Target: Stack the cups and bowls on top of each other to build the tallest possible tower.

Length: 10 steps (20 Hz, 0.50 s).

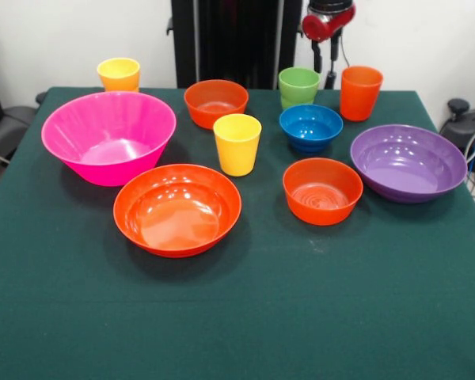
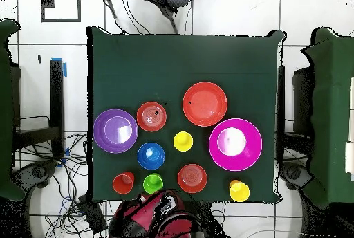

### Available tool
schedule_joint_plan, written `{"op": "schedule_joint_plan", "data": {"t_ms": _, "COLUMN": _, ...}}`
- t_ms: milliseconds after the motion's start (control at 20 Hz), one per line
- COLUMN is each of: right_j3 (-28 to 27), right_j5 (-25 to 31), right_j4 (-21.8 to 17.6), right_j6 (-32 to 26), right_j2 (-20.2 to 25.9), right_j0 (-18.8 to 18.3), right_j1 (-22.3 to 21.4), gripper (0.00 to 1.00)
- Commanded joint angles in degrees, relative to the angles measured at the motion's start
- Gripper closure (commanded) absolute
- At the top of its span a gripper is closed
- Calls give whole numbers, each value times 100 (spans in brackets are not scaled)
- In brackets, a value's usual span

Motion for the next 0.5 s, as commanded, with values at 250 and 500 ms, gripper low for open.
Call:
{"op": "schedule_joint_plan", "data": {"t_ms": 250, "right_j3": 73, "right_j5": 1144, "right_j4": -12, "right_j6": 150, "right_j2": 1046, "right_j0": -525, "right_j1": -306, "gripper": 0}}
{"op": "schedule_joint_plan", "data": {"t_ms": 500, "right_j3": 192, "right_j5": 1387, "right_j4": 33, "right_j6": 94, "right_j2": 1332, "right_j0": -793, "right_j1": -556, "gripper": 0}}
